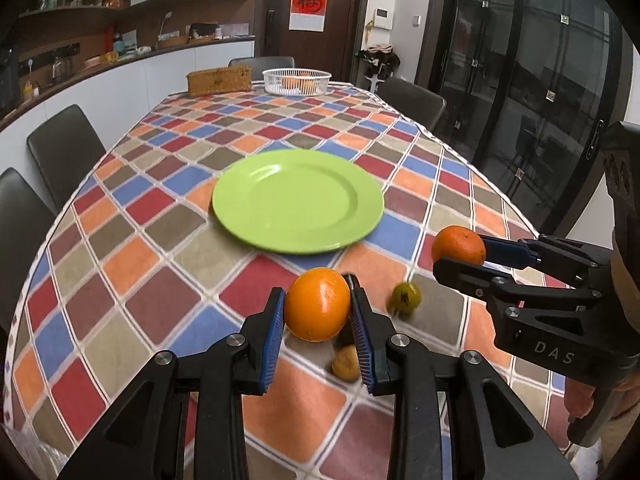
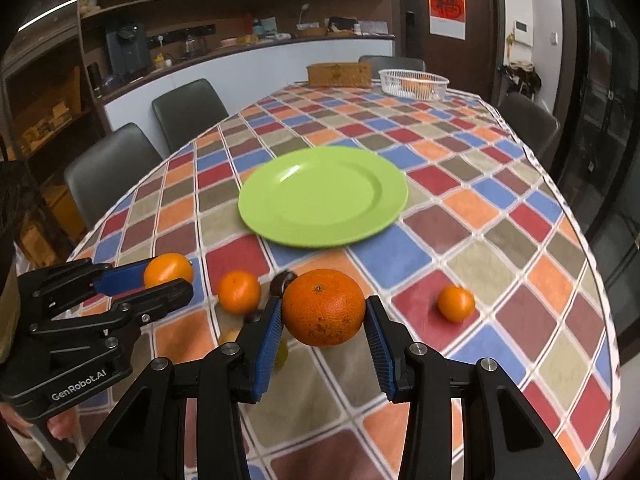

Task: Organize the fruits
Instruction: 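Grasp an orange with the left tool while the right tool grasps a large orange, then carry both oranges over the green plate and open both tools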

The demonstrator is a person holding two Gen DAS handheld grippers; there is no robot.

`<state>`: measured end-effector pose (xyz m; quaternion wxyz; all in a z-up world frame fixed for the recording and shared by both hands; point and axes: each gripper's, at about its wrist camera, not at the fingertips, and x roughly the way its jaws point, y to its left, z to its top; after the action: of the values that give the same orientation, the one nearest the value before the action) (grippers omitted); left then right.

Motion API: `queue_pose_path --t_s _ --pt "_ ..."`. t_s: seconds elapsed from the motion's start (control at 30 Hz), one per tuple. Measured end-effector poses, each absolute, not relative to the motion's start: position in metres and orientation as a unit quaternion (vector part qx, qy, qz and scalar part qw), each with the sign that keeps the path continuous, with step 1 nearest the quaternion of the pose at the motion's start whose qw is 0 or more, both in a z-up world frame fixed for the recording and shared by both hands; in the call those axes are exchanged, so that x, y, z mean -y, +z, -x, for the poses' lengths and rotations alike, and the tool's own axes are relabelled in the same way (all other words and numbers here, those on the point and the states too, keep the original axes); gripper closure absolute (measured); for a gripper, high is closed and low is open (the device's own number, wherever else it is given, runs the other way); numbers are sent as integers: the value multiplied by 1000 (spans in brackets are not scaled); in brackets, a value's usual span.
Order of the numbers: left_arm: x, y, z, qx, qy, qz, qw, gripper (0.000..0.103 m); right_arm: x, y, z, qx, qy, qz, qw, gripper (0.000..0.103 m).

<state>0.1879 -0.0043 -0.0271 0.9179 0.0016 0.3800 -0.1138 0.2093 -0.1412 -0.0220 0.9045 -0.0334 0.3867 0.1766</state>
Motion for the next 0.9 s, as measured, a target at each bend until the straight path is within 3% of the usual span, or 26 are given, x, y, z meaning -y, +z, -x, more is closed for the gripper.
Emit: queue_pose_path --t_s 0.5,0.9 --pt "0 -6 -261 -378 -116 -21 918 71 132 -1 -291 -390 198 27 899 61" --pt "-13 -26 -328 -425 -123 16 897 71 122 -16 -360 -438 199 22 876 61"
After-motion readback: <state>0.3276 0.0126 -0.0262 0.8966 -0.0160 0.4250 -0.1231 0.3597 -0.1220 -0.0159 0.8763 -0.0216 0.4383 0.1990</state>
